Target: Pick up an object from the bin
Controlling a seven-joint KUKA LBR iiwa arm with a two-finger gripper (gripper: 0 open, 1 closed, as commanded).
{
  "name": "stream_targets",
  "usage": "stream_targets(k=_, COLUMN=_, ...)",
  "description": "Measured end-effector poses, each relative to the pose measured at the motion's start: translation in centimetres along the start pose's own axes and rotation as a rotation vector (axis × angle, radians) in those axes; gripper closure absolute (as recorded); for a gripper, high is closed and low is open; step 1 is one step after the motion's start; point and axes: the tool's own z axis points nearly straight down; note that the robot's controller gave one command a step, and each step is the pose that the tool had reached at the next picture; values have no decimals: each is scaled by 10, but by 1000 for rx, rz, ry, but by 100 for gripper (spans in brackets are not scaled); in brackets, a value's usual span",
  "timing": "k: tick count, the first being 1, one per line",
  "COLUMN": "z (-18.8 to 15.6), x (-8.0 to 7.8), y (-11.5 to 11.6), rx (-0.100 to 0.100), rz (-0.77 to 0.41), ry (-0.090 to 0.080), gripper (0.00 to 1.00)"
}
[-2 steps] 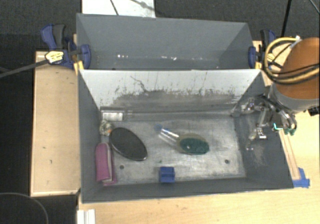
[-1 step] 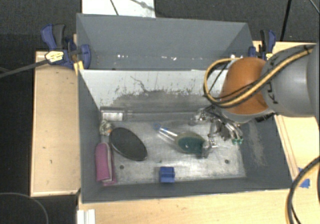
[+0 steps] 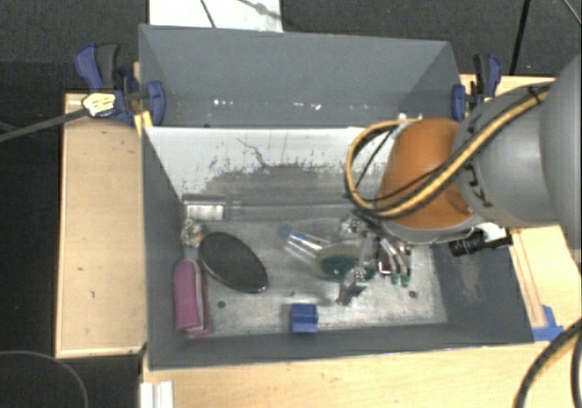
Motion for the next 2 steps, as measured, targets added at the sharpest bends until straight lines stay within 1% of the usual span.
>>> stream_targets(k=1, z=1, x=5, y=-1, rx=2, rz=143, ry=3, gripper=0)
stream_targets(k=2, z=29, x=19, y=-2, rx=0, rz=372, ry=-8, gripper=0)
